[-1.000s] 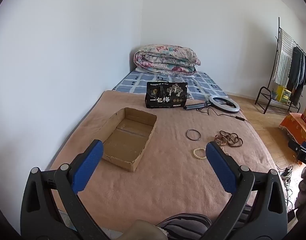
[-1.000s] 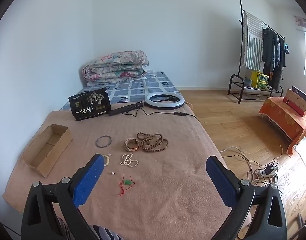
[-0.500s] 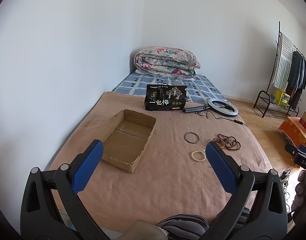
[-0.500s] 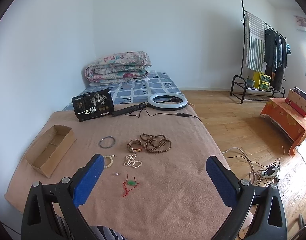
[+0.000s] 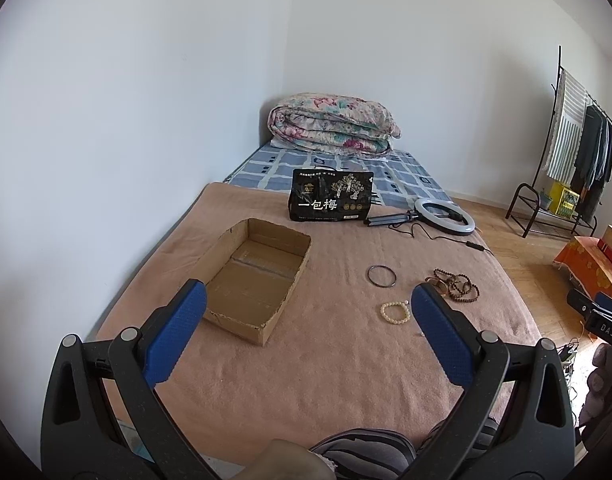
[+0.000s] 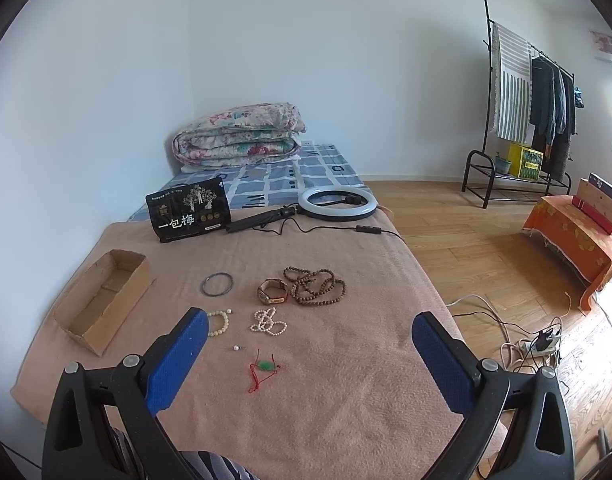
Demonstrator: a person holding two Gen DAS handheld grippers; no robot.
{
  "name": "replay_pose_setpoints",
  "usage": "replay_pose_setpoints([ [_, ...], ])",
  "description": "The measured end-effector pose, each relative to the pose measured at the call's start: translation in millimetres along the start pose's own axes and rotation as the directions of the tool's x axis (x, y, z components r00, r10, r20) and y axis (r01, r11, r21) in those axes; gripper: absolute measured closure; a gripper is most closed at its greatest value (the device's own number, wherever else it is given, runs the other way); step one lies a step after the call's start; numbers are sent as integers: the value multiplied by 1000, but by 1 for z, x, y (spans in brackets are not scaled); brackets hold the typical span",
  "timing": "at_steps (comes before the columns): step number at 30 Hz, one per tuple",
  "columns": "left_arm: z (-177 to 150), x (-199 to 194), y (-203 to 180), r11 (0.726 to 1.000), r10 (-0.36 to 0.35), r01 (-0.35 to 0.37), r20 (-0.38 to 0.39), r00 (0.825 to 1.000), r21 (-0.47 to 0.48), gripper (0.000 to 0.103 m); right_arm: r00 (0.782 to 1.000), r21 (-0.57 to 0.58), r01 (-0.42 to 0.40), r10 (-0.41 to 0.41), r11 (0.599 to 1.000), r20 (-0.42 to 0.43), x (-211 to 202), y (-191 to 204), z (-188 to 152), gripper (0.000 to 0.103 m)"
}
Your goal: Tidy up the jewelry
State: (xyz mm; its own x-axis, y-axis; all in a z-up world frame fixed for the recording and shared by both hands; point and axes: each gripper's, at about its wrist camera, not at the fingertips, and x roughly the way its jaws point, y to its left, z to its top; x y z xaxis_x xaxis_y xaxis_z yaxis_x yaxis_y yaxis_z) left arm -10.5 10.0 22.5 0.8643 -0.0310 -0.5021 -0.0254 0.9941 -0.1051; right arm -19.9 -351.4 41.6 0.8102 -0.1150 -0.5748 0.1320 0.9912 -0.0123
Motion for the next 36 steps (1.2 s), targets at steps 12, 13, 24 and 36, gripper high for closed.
replay_pose_setpoints([
  [12,-2,0,2,1000,-2,2,-1,1000,-3,0,1000,3,-1,1,1000,-3,1,-3,0,0],
  [13,-3,2,2,1000,-3,3,0,1000,-4,0,1000,2,-1,1,1000,-2,1,-2,0,0],
  [24,-1,-1,2,1000,-2,2,-1,1000,-6,0,1000,-1,-6,6,1000,-10,1,-1,-2,0],
  [36,-2,0,4,1000,-5,5,-3,1000,-9,0,1000,3,-3,3,1000,-25,5,0,-2,0],
])
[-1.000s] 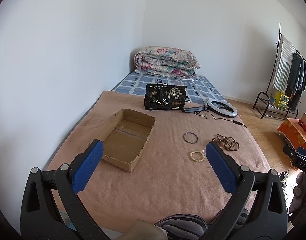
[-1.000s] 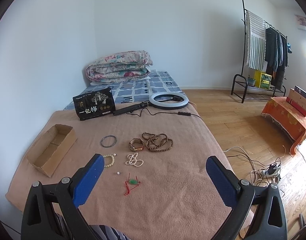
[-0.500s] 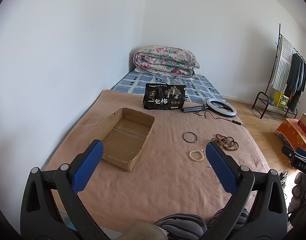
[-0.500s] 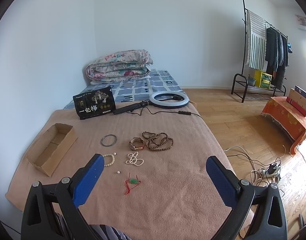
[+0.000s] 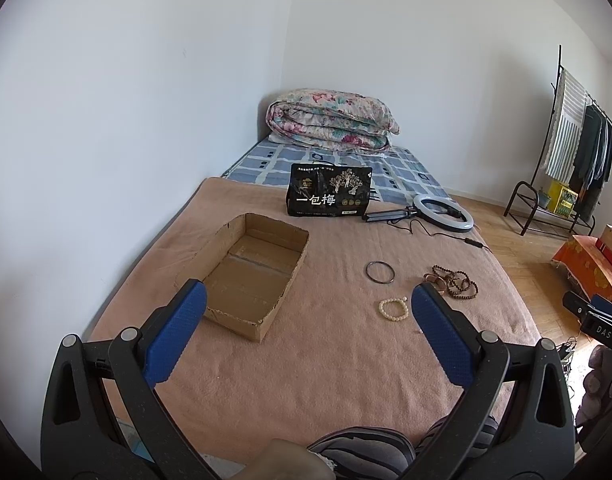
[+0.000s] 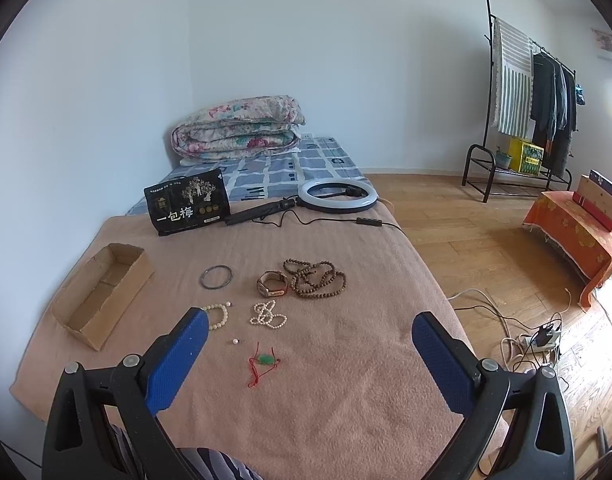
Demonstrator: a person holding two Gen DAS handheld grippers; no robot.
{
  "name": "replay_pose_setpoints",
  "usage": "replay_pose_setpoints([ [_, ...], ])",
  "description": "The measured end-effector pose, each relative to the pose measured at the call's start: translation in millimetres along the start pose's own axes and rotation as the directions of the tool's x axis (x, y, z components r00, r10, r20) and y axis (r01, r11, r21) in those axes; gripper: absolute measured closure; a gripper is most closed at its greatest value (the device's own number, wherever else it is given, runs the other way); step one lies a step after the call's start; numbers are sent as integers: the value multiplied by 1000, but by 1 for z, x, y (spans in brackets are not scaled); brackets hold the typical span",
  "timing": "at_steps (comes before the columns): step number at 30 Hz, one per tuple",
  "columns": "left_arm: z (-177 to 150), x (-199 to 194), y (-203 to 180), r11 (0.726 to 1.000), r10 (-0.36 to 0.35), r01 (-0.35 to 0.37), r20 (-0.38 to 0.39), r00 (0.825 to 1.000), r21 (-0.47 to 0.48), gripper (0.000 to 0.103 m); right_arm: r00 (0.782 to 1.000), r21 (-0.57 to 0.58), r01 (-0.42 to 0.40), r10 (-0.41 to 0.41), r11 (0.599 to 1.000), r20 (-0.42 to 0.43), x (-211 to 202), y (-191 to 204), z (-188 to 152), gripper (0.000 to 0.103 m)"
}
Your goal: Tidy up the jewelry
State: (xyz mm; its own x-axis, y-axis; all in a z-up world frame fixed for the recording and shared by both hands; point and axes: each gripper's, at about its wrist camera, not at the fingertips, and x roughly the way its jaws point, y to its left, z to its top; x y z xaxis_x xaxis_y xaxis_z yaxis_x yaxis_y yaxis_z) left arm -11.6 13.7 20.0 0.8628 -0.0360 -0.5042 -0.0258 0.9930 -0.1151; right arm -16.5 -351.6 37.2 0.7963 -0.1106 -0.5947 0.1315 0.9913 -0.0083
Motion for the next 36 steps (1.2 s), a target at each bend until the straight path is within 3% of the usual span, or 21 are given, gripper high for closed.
replay_pose_setpoints([
  [18,-3,-11,-6,1000,-10,10,-19,1000,2,0,1000,-4,-2,2,1000,-23,14,-3,-3,0],
  [23,-17,14,-17,999,-33,33,-30,999,14,0,999,2,-33,33,999,-43,31,-9,-10,0],
  [36,-8,78,-34,993,-69,77,-88,994,84,0,994,13,-52,53,999,-97,74,-23,-16,0],
])
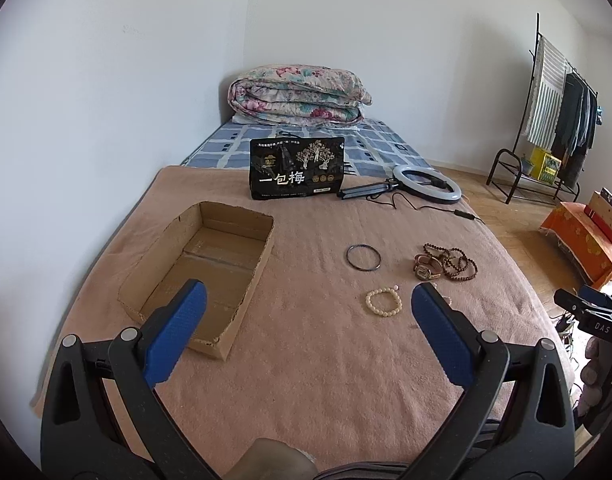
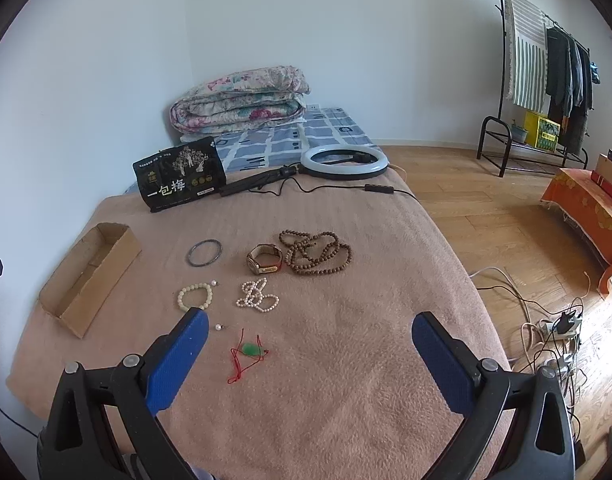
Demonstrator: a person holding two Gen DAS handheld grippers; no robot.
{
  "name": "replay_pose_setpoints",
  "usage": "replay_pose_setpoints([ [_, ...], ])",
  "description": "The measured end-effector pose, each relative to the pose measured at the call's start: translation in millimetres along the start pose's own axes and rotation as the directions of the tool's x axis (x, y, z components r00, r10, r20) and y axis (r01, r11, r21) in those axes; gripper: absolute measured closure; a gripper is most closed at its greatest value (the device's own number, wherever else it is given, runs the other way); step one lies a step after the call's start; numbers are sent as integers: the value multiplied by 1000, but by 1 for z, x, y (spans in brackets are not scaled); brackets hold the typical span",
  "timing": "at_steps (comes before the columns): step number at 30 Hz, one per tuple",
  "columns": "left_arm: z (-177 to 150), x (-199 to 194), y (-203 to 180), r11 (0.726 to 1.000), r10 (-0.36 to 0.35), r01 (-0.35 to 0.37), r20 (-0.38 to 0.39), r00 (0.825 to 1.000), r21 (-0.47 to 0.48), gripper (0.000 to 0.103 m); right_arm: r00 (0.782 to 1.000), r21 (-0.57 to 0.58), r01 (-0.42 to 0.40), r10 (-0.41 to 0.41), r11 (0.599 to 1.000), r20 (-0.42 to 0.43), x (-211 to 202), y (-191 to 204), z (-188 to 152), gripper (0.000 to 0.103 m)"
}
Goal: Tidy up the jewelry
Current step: 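Grasp the cream bead bracelet with the left gripper while the right grasps the pearl necklace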
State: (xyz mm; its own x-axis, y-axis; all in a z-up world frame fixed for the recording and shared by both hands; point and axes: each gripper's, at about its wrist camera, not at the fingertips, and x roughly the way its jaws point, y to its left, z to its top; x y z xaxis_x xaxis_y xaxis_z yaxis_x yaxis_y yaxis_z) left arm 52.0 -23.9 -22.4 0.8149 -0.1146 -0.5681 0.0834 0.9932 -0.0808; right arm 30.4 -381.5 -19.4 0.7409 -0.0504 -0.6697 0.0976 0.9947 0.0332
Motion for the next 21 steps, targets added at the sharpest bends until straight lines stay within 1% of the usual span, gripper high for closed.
replay_pose_setpoints([
  [2,3,13,-3,1000,4,-4,-10,1000,21,0,1000,-8,-3,3,1000,-9,7,0,0,0],
  [5,7,31,-6,999,-7,9,-34,999,43,0,1000,-28,-1,1,1000,-21,19,3,2,0],
  [7,9,43,-8,998,-25,28,-55,998,54,0,1000,-45,0,-1,999,-30,28,6,4,0],
  [9,13,62,-7,996,-57,62,-85,995,57,0,999,-57,-4,2,998,-39,38,8,5,0],
  [12,14,87,-8,993,-101,108,-132,986,48,0,998,-64,-37,34,997,-48,52,11,7,0],
  [14,13,103,-11,991,-122,130,-162,979,43,4,998,-66,-52,49,996,-45,62,13,9,0],
  [16,11,116,-18,986,-141,155,-185,973,60,12,997,-73,-62,58,995,-53,74,17,12,0],
  [17,11,123,-22,983,-150,166,-196,969,72,13,996,-76,-68,63,995,-63,81,18,13,0],
  [18,10,130,-27,981,-159,179,-209,965,81,17,995,-80,-76,70,994,-72,88,20,15,0],
  [19,10,137,-31,977,-172,195,-223,960,87,23,994,-83,-82,76,993,-81,95,22,16,1],
  [21,8,154,-39,969,-200,230,-254,946,93,29,991,-96,-98,88,991,-106,109,27,18,3],
])
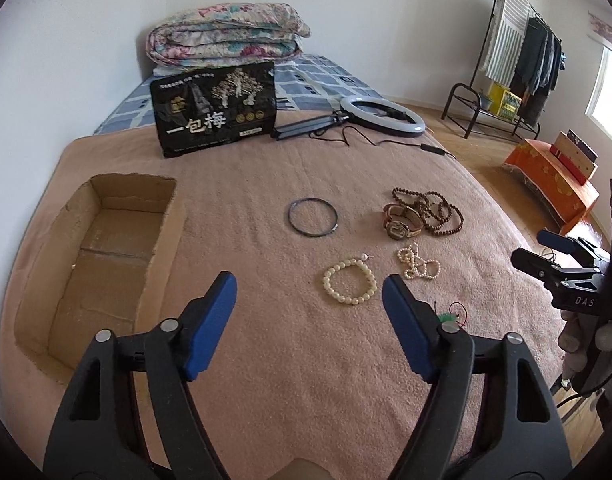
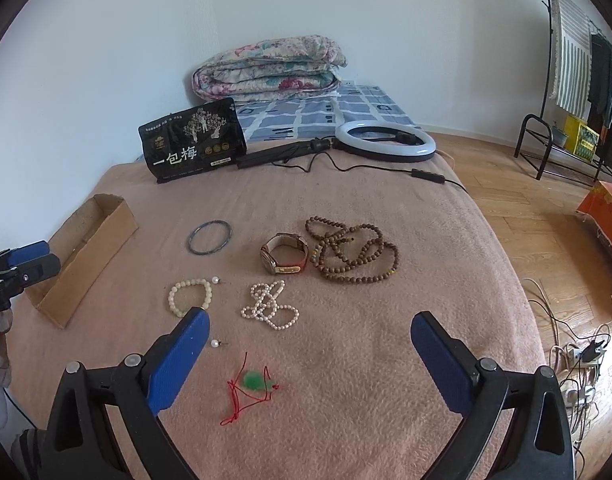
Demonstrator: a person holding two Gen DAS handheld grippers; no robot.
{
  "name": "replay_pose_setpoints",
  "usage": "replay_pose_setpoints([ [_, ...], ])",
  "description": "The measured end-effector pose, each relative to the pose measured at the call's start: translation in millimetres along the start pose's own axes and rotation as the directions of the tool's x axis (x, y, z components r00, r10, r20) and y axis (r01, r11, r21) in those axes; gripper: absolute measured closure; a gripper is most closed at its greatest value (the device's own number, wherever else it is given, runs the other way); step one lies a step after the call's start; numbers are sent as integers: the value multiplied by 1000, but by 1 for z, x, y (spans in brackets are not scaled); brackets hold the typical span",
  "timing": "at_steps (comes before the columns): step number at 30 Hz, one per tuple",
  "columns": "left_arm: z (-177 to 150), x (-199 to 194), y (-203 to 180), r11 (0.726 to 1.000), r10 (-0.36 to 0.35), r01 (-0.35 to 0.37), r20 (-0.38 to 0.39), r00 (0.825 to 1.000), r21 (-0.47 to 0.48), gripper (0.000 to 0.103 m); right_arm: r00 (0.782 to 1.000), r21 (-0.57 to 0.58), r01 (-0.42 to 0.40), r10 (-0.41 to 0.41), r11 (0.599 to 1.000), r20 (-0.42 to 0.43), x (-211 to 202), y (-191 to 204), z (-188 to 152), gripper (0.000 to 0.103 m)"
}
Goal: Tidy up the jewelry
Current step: 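Grasp the cream bead bracelet with the left gripper while the right grasps the pearl necklace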
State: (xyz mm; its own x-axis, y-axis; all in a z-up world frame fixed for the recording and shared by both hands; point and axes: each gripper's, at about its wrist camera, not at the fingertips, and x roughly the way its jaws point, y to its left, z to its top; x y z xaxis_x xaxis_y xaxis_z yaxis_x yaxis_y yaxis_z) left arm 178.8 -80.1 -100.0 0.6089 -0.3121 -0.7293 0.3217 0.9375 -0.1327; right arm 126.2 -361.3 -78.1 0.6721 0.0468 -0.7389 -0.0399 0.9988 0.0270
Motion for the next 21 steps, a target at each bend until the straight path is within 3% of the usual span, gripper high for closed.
replay_pose_setpoints([
  [9,0,84,-1,997,-75,70,-141,987,-41,53,984,-11,-114,112,993,-138,66,11,3,13],
  [21,-7,143,-4,993,-99,83,-232,968,-79,59,961,-35,-114,102,993,-256,129,22,-5,21],
])
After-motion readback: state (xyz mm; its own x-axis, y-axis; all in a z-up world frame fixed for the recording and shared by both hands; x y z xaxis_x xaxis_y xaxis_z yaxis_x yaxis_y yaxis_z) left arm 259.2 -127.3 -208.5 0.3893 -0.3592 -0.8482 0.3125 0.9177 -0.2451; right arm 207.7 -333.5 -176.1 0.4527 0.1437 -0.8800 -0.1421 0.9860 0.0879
